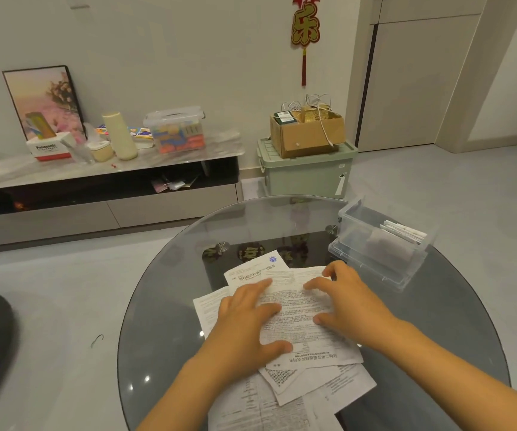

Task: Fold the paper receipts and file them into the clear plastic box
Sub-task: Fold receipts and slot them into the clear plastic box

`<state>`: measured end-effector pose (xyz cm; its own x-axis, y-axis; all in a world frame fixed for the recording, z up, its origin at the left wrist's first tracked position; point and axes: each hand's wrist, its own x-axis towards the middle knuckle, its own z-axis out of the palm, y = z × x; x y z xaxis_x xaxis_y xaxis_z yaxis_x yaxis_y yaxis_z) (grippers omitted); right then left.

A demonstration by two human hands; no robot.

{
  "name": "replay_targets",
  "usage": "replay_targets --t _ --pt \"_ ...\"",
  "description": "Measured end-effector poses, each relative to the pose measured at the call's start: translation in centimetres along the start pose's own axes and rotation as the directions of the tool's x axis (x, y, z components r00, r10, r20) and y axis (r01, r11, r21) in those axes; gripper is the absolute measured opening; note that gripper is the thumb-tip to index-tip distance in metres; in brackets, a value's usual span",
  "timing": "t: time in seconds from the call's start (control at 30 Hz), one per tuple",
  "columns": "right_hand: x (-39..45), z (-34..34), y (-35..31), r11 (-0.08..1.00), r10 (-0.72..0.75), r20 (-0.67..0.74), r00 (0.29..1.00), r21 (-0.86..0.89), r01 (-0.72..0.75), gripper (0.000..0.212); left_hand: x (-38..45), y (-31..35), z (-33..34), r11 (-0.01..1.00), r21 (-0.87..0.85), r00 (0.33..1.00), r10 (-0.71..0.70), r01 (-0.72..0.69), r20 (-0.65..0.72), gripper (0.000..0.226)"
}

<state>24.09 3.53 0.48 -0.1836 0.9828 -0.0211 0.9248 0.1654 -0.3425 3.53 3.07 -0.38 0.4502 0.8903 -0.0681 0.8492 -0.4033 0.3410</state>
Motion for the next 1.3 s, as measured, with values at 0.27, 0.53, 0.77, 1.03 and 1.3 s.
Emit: replay_targets --t 0.27,0.53,0.77,1.03,1.3 --pt "-0.5 -1.4 0.2 0.988 -0.153 0.255 0.955 0.003 0.157 0.047 0.0 -0.4 -0.3 0.994 -0.012 0.993 0.107 -0.107 -0.052 0.033" --pt "-0.1 -1.8 0.4 0.984 -0.020 0.127 0.992 0.179 -0.003 0.014 0.6 -0.3 -0.5 0.975 -0.224 0.982 -0.050 0.008 -0.182 0.020" --pt "0.4 -0.2 0.1 0.936 0.125 0.117 0.985 0.316 -0.157 0.017 1.4 0.2 0.3 0.961 -0.268 0.975 -0.122 0.069 -0.186 0.065" --pt "0.4 0.4 -1.0 0.913 0.214 0.148 0.965 0.322 -0.252 0.009 1.5 0.5 0.9 0.995 -0.074 0.979 0.054 -0.070 -0.195 0.026" --pt "0.2 -1.4 -1.1 0.483 0.180 0.459 0.870 0.729 -0.485 0.014 0.8 0.4 1.0 0.991 0.007 0.991 0.132 -0.132 -0.004 0.064"
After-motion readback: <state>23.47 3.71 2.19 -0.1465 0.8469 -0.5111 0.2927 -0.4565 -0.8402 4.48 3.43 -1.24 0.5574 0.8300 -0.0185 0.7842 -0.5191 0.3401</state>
